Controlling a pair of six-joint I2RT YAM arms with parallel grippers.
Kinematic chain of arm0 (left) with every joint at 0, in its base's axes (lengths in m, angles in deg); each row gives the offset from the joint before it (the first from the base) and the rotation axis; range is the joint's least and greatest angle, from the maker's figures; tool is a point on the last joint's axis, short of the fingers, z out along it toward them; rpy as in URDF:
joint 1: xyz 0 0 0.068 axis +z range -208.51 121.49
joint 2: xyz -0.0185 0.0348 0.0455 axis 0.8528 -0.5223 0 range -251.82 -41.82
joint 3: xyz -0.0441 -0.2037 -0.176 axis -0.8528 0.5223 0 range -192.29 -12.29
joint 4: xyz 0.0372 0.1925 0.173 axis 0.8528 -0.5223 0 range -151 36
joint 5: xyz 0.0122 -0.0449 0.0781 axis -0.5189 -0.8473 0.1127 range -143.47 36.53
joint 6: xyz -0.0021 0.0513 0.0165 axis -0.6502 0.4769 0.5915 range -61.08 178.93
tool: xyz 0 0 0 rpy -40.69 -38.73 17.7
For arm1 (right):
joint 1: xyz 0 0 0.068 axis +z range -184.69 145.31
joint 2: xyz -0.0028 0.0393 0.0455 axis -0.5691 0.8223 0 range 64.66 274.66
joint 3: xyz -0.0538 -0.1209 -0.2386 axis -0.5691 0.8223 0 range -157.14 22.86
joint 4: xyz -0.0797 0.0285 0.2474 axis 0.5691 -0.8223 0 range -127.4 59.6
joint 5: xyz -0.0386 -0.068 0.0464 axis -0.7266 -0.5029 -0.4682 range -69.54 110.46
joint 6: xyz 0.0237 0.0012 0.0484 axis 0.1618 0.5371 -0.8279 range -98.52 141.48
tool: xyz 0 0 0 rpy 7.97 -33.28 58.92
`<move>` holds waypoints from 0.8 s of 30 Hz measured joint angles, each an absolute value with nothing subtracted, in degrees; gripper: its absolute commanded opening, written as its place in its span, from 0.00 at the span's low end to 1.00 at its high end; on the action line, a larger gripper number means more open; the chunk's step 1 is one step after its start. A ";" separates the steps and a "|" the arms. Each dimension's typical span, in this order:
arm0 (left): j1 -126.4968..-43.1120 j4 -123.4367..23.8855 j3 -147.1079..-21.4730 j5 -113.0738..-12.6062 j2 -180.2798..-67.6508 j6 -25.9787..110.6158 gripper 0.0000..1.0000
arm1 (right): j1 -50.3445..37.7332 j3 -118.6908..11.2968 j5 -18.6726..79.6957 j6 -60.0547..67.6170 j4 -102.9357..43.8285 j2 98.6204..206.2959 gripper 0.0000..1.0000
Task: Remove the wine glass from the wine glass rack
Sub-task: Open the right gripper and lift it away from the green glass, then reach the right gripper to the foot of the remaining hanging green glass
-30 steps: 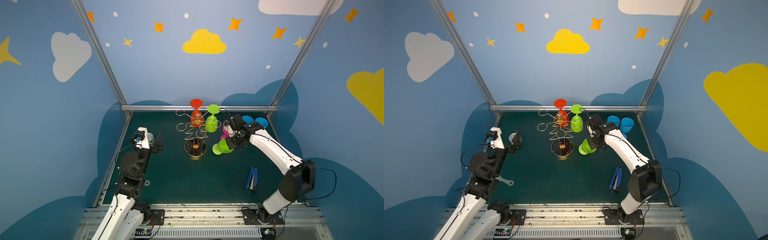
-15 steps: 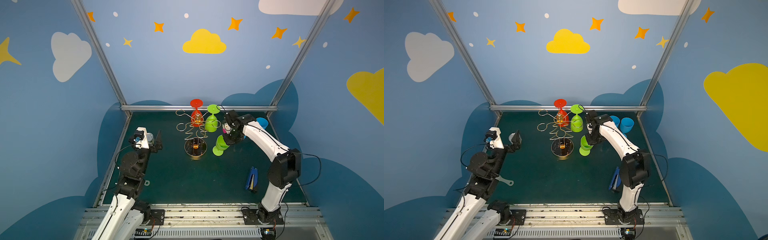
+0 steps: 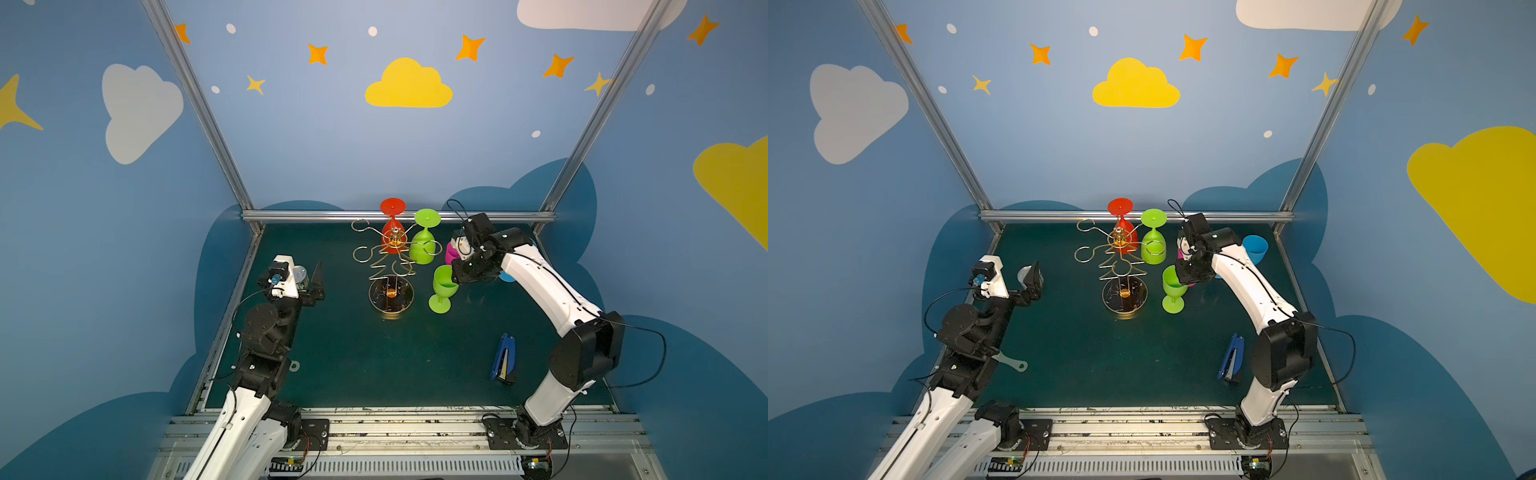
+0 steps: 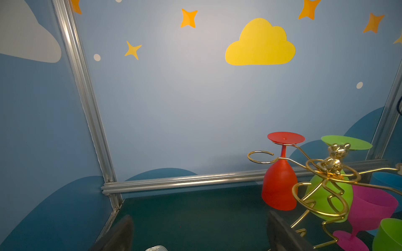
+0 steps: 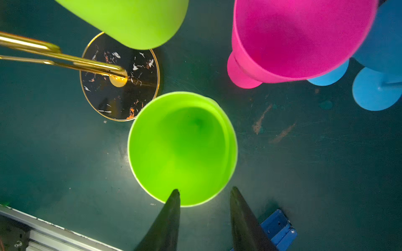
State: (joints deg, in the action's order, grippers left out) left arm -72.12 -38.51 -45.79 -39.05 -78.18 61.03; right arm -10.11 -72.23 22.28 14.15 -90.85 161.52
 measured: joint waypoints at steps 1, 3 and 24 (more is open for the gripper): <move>-72.12 -38.51 -45.79 -39.01 -78.18 61.03 0.94 | -10.37 -71.69 22.55 13.97 -90.28 160.58 0.38; -72.12 -38.51 -45.79 -38.84 -78.20 61.03 0.94 | -10.88 -70.20 23.31 13.71 -88.99 158.76 0.38; -72.06 -38.49 -45.74 -38.49 -77.83 60.66 0.94 | -16.86 -40.87 39.88 -2.09 -41.02 135.64 0.57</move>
State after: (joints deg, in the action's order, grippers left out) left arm -72.06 -38.49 -45.74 -38.49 -77.83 60.66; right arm -16.86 -40.87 39.88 -2.09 -41.02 135.64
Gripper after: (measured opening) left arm 0.942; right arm 0.572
